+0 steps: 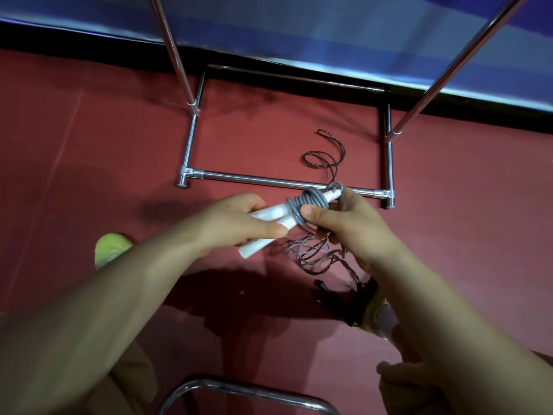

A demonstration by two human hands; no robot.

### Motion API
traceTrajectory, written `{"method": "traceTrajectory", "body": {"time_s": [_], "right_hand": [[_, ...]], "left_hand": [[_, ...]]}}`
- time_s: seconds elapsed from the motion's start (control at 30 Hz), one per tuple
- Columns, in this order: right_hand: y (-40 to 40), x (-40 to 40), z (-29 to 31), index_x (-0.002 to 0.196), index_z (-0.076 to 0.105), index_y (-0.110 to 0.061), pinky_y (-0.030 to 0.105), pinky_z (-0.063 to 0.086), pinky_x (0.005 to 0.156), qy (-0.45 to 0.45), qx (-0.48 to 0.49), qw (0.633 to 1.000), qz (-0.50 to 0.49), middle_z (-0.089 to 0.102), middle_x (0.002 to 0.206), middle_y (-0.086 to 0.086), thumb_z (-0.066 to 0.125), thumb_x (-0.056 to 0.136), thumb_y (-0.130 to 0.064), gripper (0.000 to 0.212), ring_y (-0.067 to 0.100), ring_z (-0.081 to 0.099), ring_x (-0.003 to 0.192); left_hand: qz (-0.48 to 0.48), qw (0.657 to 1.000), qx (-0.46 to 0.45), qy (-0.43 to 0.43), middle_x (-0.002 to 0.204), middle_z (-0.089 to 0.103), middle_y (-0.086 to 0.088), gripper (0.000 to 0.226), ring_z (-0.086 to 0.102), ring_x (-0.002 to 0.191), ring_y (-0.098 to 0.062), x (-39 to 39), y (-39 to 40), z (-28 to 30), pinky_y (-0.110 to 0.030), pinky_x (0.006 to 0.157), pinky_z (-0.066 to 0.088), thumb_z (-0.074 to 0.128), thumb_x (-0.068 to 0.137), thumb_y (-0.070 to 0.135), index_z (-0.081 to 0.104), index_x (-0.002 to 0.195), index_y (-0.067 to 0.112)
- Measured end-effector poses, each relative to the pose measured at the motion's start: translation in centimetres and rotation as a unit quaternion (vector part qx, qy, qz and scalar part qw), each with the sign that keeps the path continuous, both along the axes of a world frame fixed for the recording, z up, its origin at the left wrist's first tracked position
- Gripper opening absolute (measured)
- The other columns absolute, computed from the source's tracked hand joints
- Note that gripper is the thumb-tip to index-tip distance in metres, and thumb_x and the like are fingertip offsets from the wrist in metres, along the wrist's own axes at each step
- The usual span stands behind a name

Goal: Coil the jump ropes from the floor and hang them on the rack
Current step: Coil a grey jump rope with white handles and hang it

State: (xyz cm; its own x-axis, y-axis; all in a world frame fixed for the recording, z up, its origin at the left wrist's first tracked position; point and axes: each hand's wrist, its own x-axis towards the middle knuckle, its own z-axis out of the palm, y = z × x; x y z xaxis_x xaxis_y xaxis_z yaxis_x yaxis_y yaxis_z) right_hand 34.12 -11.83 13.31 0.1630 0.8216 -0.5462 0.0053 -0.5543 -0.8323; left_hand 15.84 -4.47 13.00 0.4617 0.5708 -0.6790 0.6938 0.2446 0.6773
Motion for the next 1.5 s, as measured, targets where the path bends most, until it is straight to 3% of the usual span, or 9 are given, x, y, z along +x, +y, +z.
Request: {"method": "traceTrajectory", "body": {"time_s": [0.17,0.43,0.53,0.67,0.97,1.13,1.23,1.3,1.5], "right_hand": [[0.1,0.3,0.0,0.094,0.05,-0.006,0.014,0.046,0.059,0.112,0.073,0.99,0.038,0.06,0.077,0.003,0.069,0.07,0.003,0.033,0.004,0.059,0.064],[0.0,0.9,0.5,0.099,0.053,-0.008,0.021,0.044,0.063,0.128,0.096,0.985,0.06,0.062,0.072,-0.003,0.067,0.075,-0.011,0.028,0.012,0.057,0.067],[-0.2,0.4,0.6,0.094,0.057,-0.008,0.022,0.033,0.048,0.015,0.062,0.994,0.087,0.054,0.059,-0.008,0.063,0.091,-0.024,0.018,0.011,0.042,0.052],[-0.8,-1.1,0.0,0.07,0.051,-0.015,0.024,0.025,0.042,-0.044,0.005,0.992,0.116,0.039,0.044,-0.011,0.038,0.101,-0.04,0.042,0.011,0.028,0.042],[-0.5,-1.9,0.3,0.053,0.044,-0.018,0.017,0.027,0.044,-0.194,-0.064,0.969,0.136,0.041,0.04,-0.007,0.028,0.099,-0.054,0.06,0.005,0.036,0.037],[-0.8,-1.8,-0.3,0.052,0.046,-0.014,0.028,0.034,0.055,-0.12,-0.108,0.982,0.101,0.048,0.044,0.001,0.035,0.093,-0.063,0.065,0.014,0.042,0.04],[-0.7,-1.9,-0.2,0.087,0.059,-0.006,0.032,0.041,0.055,-0.04,-0.107,0.991,0.064,0.058,0.061,0.005,0.043,0.094,-0.056,0.053,0.017,0.052,0.043],[-0.6,-2.0,0.0,0.106,0.054,-0.006,0.035,0.044,0.058,-0.023,-0.099,0.994,0.041,0.06,0.077,0.008,0.045,0.095,-0.05,0.046,0.017,0.054,0.045],[-0.8,-2.6,0.1,0.107,0.053,-0.02,0.028,0.048,0.058,0.059,-0.109,0.992,-0.01,0.059,0.094,0.0,0.051,0.095,-0.041,0.025,0.019,0.063,0.065]], "left_hand": [[0.021,0.973,-0.221,-0.057,0.097,0.07,-0.01,0.061,0.065,0.089,-0.024,0.1,-0.2,1.0,-0.038,0.082,0.051,0.056,0.064,0.059,0.067,0.104,0.014],[-0.002,0.923,-0.356,-0.148,0.065,0.056,-0.009,0.063,0.054,0.053,-0.021,-0.3,-0.1,1.0,-0.032,0.059,0.047,0.042,0.078,0.064,0.067,0.078,0.006],[0.027,0.942,-0.299,-0.147,0.06,0.049,-0.008,0.062,0.048,0.047,-0.019,0.3,-0.6,1.2,-0.028,0.05,0.039,0.042,0.078,0.066,0.059,0.077,0.007],[0.048,0.977,-0.177,-0.108,0.053,0.047,-0.006,0.058,0.043,0.043,-0.019,1.1,-1.4,1.2,-0.023,0.044,0.036,0.041,0.077,0.064,0.055,0.075,0.008],[0.009,0.999,0.05,-0.02,0.056,0.056,0.002,0.052,0.052,0.048,-0.019,1.4,-2.1,0.8,-0.03,0.057,0.045,0.038,0.093,0.057,0.056,0.073,0.012],[-0.024,0.99,0.135,0.024,0.073,0.062,0.0,0.055,0.061,0.077,-0.025,0.6,-1.2,0.3,-0.036,0.079,0.048,0.024,0.089,0.058,0.058,0.077,0.016],[-0.044,0.984,0.154,0.077,0.096,0.062,-0.002,0.04,0.056,0.097,-0.027,0.4,-1.1,-0.3,-0.036,0.089,0.044,0.028,0.096,0.05,0.056,0.089,0.023],[-0.047,0.982,0.158,0.095,0.098,0.061,-0.002,0.039,0.055,0.097,-0.026,0.4,-1.0,-0.5,-0.035,0.086,0.044,0.029,0.096,0.052,0.054,0.092,0.023],[-0.045,0.981,0.16,0.103,0.096,0.057,0.005,0.035,0.055,0.09,-0.017,0.3,-0.8,-1.1,-0.031,0.077,0.042,0.048,0.087,0.058,0.056,0.103,0.029]]}}
